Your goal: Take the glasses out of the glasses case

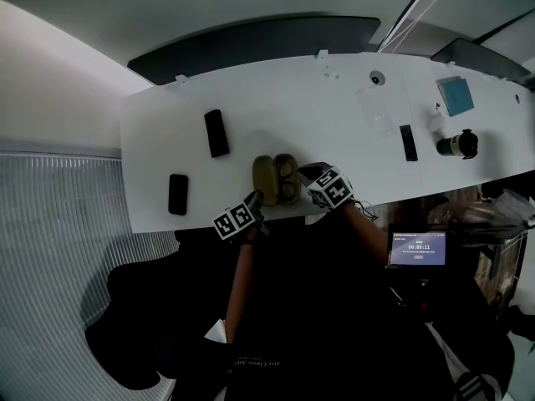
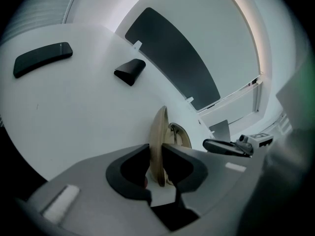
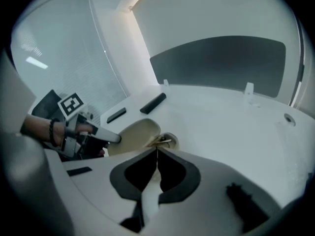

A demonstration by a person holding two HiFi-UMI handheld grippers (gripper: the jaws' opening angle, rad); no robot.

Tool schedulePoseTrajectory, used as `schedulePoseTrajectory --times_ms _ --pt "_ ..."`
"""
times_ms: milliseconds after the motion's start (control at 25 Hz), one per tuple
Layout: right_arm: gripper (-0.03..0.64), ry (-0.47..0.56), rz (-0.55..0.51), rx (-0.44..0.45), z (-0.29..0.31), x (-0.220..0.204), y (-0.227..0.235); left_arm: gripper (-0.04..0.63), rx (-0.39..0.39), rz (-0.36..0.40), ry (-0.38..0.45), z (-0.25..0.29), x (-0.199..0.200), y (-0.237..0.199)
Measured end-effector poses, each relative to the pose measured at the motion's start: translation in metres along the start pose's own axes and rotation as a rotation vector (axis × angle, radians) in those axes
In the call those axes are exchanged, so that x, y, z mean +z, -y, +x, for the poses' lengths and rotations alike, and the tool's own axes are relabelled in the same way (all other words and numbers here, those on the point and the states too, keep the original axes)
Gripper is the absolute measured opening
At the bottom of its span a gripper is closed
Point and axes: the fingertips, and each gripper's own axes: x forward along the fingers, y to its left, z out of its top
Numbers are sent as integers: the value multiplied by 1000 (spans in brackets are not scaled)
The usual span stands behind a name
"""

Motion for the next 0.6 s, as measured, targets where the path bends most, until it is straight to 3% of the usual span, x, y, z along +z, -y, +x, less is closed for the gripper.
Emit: schedulePoseTrajectory --times_ms 200,320,480,600 --pt "9 -63 -131 54 6 17 -37 86 -10 -56 -14 2 -4 3" --pt "50 -154 -88 68 21 1 -38 87 -17 -68 -20 2 -10 13" --pt "77 -228 -84 23 36 -14 -24 89 -36 -9 -56 4 -18 30" --pt "88 -281 31 15 39 -23 -20 91 -44 29 -77 5 -22 36"
